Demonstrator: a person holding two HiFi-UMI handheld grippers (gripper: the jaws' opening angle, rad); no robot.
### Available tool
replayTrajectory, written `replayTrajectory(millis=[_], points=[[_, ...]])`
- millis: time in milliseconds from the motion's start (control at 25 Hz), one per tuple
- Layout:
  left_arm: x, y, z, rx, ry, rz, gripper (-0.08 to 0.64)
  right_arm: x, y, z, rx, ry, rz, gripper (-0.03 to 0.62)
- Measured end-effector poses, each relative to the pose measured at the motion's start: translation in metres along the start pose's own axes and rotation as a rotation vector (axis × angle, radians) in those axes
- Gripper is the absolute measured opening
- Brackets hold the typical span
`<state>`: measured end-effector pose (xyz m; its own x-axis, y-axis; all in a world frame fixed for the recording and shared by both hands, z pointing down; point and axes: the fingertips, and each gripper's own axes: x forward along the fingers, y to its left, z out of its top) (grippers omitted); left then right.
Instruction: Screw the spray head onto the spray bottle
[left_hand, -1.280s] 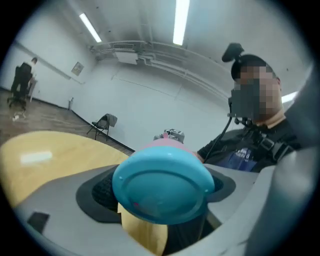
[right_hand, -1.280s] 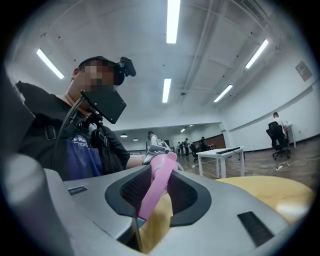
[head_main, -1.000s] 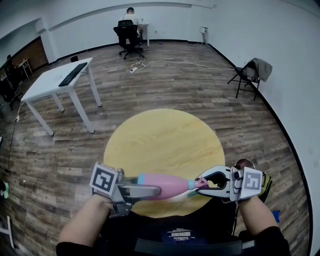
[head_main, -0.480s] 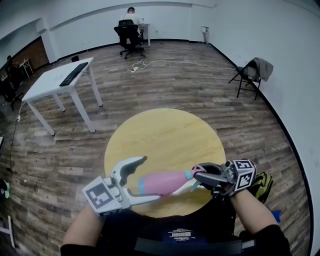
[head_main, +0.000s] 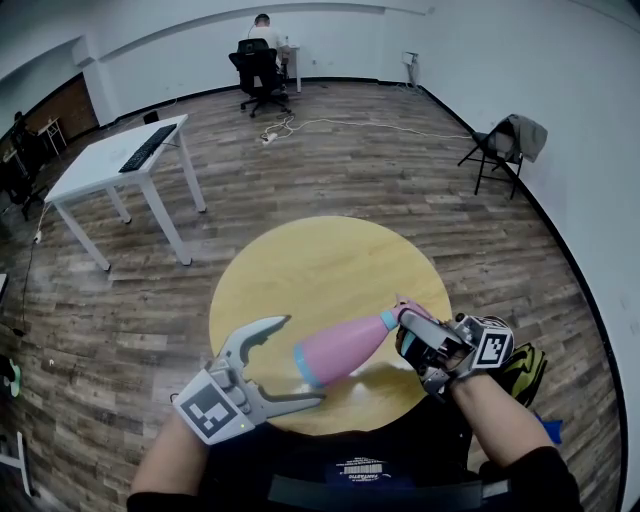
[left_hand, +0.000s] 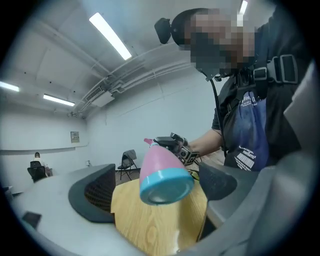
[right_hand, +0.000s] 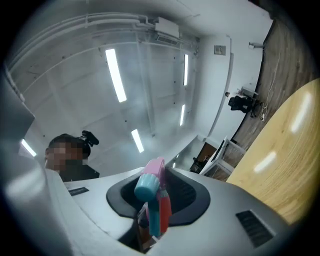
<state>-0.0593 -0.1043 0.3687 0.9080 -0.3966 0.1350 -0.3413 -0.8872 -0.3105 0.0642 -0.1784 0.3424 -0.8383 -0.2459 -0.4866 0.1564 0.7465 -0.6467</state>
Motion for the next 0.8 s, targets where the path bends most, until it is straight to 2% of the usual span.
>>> replayTrajectory(millis=[80,240,400,480,640,720,800], points=[[0.004,0.002,-0.006,-0.014,0.029,0.026,0.525,0.003,0.003,0.014,0.004,-0.066,-0.014,0.104],[0.015,0.015,-0.012,0.01,0.038,0.127,0.525,0.01,-0.002,0.024,0.017,-0.154,-0.034,0.104],[0.025,0.032,-0.006,0.012,0.004,0.209,0.525,0.022,-0.003,0.017,0.058,-0.157,-0.007,0.104],[0.031,0.036,-0.001,0.018,-0.014,0.216,0.525,0.028,-0.003,0.009,0.075,-0.138,0.004,0.104],[0.033,0.037,0.011,0.084,-0.068,0.194,0.523,0.034,-0.01,0.006,0.131,-0.14,0.009,0.104],[0.031,0.04,0.012,0.048,-0.087,0.184,0.522,0.037,-0.013,0.004,0.138,-0.128,0.003,0.104],[0.028,0.043,0.008,-0.073,-0.091,0.154,0.518,0.037,-0.017,-0.002,0.114,-0.094,-0.023,0.106]])
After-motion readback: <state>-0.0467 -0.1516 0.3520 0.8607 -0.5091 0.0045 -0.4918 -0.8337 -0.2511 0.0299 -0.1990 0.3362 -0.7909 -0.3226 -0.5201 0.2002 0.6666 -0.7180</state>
